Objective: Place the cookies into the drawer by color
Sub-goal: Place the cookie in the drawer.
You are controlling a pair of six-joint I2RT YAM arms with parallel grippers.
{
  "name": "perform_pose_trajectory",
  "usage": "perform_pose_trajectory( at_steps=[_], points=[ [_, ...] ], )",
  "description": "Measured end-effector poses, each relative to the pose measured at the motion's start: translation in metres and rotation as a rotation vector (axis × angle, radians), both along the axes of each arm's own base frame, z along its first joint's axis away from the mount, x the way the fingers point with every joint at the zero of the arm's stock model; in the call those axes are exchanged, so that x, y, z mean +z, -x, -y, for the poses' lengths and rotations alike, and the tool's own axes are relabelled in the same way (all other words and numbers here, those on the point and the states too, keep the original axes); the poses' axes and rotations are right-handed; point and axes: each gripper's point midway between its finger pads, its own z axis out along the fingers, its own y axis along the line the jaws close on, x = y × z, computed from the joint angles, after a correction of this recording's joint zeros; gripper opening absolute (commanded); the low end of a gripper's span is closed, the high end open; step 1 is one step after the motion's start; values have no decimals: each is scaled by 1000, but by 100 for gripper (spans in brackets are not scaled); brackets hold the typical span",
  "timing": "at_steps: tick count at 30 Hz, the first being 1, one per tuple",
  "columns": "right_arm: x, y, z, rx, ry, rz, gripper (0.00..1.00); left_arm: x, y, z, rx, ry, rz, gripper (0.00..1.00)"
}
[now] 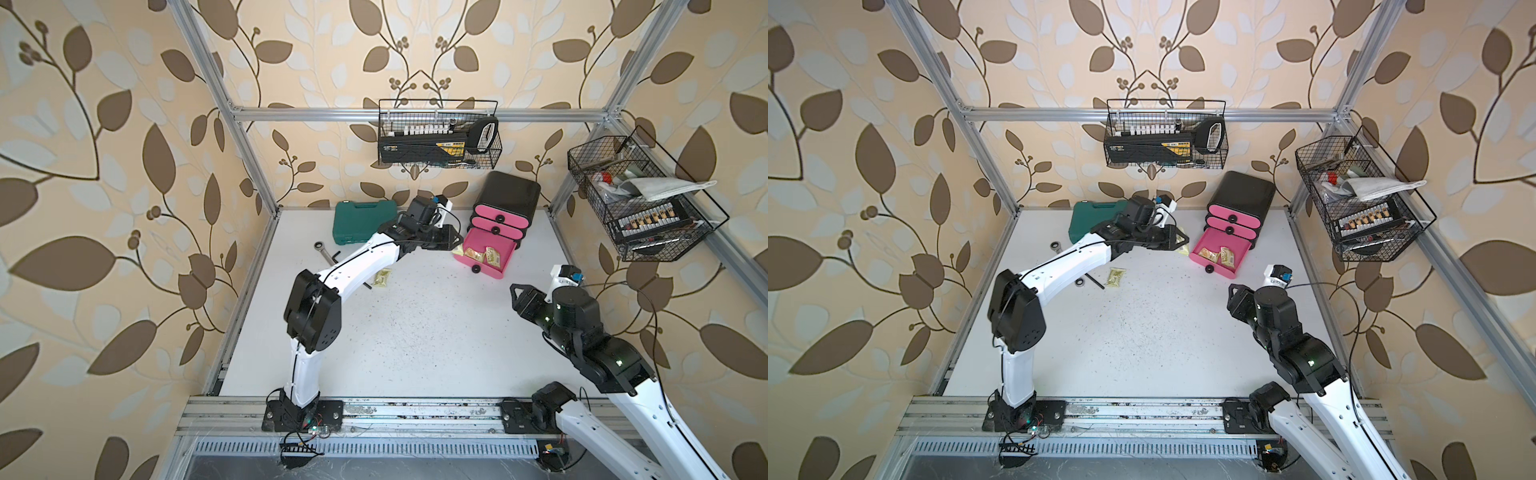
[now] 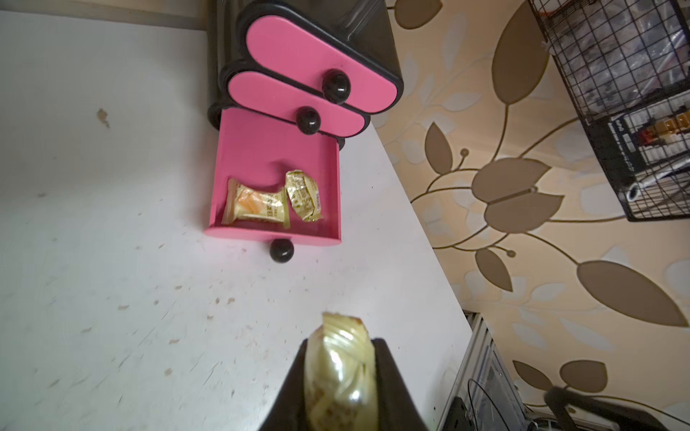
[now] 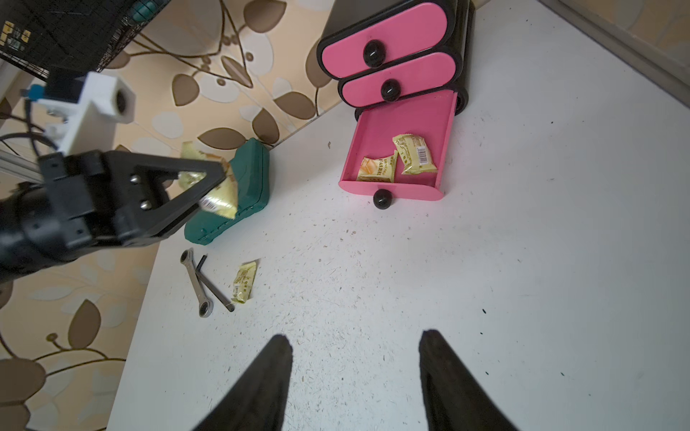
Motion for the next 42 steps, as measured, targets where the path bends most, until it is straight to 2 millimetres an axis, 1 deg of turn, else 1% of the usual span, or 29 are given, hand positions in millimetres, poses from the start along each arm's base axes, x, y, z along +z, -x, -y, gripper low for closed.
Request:
perform_pose_trajectory(
  at_steps=[3, 6, 10, 18, 20, 22, 24, 26, 28, 30, 32, 34, 37, 38, 39, 41, 42],
  points=[
    [-1, 9, 5, -8, 4, -3, 57, -15, -23, 27, -12, 8, 6, 22],
    [-3, 18, 10, -15, 3, -10, 57, -31, -42, 44, -11, 15, 14, 22],
    [-7, 28, 15, -21, 7, -23, 57, -55, -61, 59, 11, 35, 5, 22],
    [-17, 39, 25, -31, 57, -65, 58, -103, -102, 88, 129, 167, -34, 24],
    [-17, 41, 27, -34, 73, -68, 59, -116, -108, 92, 159, 175, -32, 27],
    [-17, 41, 29, -36, 87, -66, 59, -128, -110, 95, 195, 166, -28, 37],
    [-16, 41, 30, -36, 98, -64, 59, -134, -111, 97, 221, 162, -27, 47],
    [-16, 41, 31, -34, 107, -63, 59, -134, -111, 98, 237, 164, -19, 58],
    [-15, 41, 31, -33, 114, -61, 59, -126, -112, 102, 239, 179, 2, 71],
    [-15, 41, 31, -31, 118, -61, 59, -119, -111, 105, 234, 193, 22, 81],
    [-15, 41, 31, -29, 121, -61, 59, -116, -110, 106, 225, 199, 37, 83],
    [-14, 41, 30, -24, 125, -60, 59, -119, -107, 105, 215, 178, 41, 85],
    [-14, 40, 25, 13, 128, -61, 59, -128, -97, 93, 196, 98, 32, 88],
    [-13, 39, 21, 34, 127, -60, 59, -127, -92, 89, 188, 72, 34, 89],
    [-13, 37, 16, 61, 127, -62, 59, -124, -85, 81, 179, 41, 36, 89],
    [-13, 33, 5, 122, 124, -72, 59, -111, -71, 66, 160, -14, 52, 92],
    [-14, 30, -3, 157, 122, -82, 59, -96, -63, 56, 152, -34, 66, 93]
  ],
)
